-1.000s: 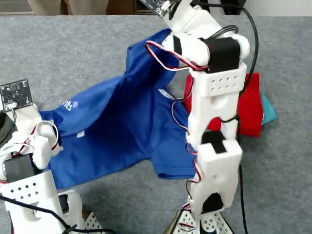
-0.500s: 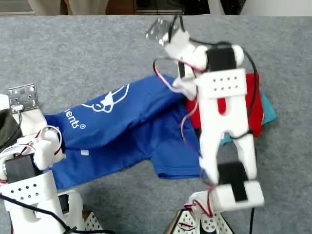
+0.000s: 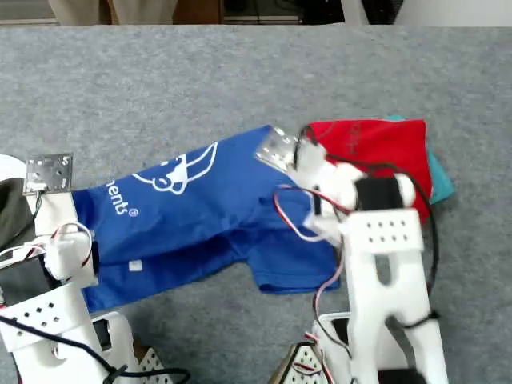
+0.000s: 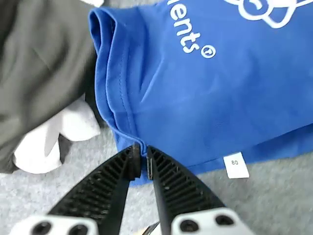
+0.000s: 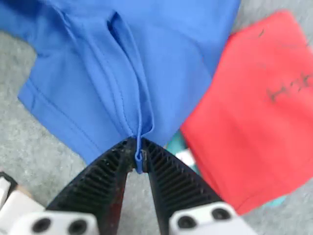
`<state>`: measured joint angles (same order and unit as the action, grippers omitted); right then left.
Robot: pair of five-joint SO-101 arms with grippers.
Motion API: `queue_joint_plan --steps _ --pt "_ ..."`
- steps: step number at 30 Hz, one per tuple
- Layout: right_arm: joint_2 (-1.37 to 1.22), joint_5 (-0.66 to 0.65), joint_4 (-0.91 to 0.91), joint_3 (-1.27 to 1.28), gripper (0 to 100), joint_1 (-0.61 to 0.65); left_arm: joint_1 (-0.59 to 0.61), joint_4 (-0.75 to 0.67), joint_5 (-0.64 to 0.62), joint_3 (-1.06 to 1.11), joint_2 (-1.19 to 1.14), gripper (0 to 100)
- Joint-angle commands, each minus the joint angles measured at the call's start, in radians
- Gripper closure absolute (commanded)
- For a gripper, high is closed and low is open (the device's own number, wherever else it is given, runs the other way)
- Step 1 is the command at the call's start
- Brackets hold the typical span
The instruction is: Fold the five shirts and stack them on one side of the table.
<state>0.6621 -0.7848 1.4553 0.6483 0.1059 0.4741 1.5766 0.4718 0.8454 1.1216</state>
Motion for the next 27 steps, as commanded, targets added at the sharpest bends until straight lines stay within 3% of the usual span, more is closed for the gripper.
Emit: queue_joint_plan --steps 1,11,17,21,23,27 --pt "0.12 -0.06 -0.012 0.079 99.5 -0.071 0.057 0.005 0.064 0.02 0.008 98" --pt "0.306 -0.127 0.051 0.254 99.5 -0.074 0.089 0.009 0.18 0.097 0.008 98" --pt "0.358 -0.206 0.063 0.308 99.5 -0.074 0.094 0.068 0.347 0.129 0.008 98" --pt "0.36 -0.212 0.063 0.309 99.4 -0.074 0.091 0.066 0.358 0.138 0.015 98" --pt "0.361 -0.218 0.063 0.308 96.0 -0.074 0.095 0.064 0.354 0.138 0.013 98" --pt "0.361 -0.272 0.107 0.292 78.3 -0.074 0.149 0.025 0.259 0.135 0.015 89"
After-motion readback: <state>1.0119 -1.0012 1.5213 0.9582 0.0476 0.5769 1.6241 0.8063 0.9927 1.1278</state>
